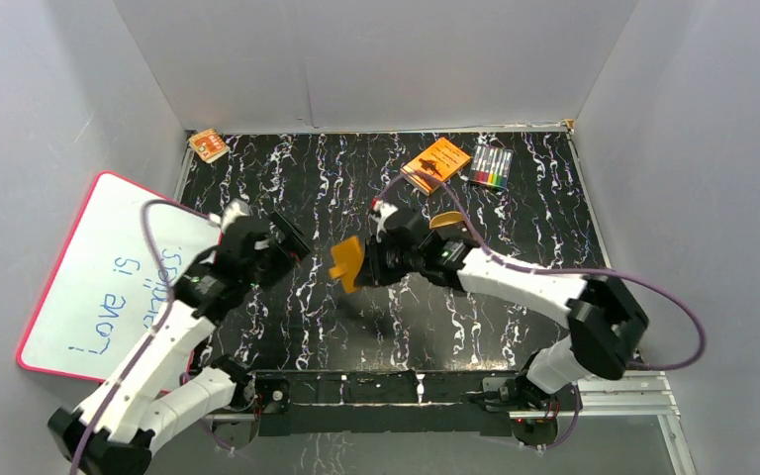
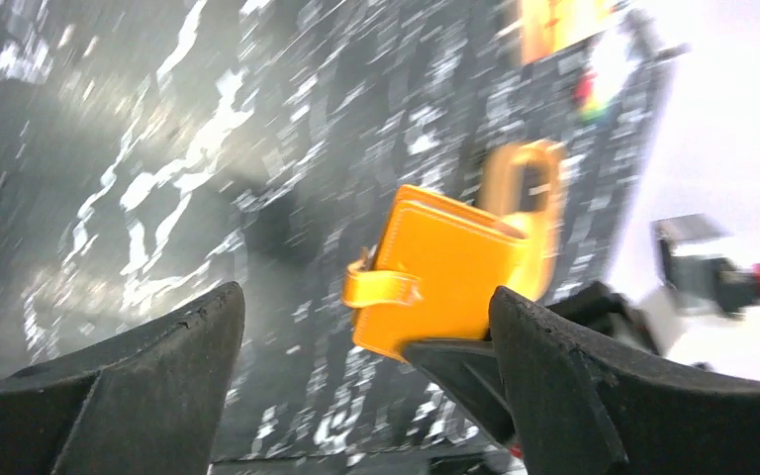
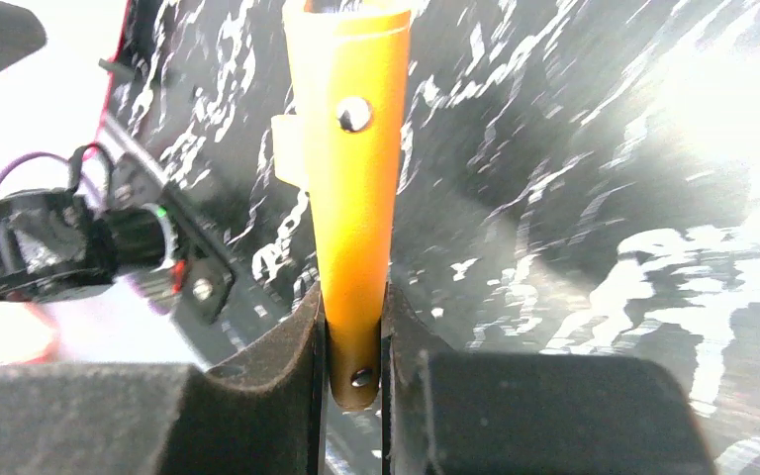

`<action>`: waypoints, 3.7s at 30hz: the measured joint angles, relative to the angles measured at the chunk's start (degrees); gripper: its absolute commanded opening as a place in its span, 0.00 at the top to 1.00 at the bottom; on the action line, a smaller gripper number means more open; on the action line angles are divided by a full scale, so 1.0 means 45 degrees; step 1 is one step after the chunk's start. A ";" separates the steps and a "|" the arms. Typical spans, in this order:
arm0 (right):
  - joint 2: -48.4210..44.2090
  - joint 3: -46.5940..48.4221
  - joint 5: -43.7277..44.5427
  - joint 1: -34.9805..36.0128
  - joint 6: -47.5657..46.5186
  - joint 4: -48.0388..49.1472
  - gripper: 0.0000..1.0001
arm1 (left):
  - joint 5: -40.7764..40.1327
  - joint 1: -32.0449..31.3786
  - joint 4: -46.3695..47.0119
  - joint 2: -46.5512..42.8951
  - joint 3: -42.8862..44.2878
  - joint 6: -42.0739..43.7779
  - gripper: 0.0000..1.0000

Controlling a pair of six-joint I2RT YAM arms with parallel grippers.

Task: Put the credit cards into the card holder
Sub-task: Close the card holder at the center of the board.

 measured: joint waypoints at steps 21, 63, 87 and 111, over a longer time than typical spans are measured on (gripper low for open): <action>-0.3116 -0.2759 1.5454 0.2943 -2.4711 1.0663 1.00 | 0.3410 0.0032 0.5847 0.2007 0.3986 0.1532 0.08; -0.2312 -0.3594 1.5348 0.4421 -3.2644 1.8796 1.00 | 0.5255 -0.2595 1.1296 0.4070 0.2407 0.0526 0.33; -0.3828 -0.0257 1.5057 0.4430 -2.2783 0.6883 0.02 | 0.3487 -0.2578 0.9790 0.3687 0.2470 0.1453 1.00; -0.4738 0.2784 -0.1112 -0.4559 -0.6083 -0.1693 0.02 | 0.7095 -0.2060 0.4961 0.0420 0.1383 0.5449 1.00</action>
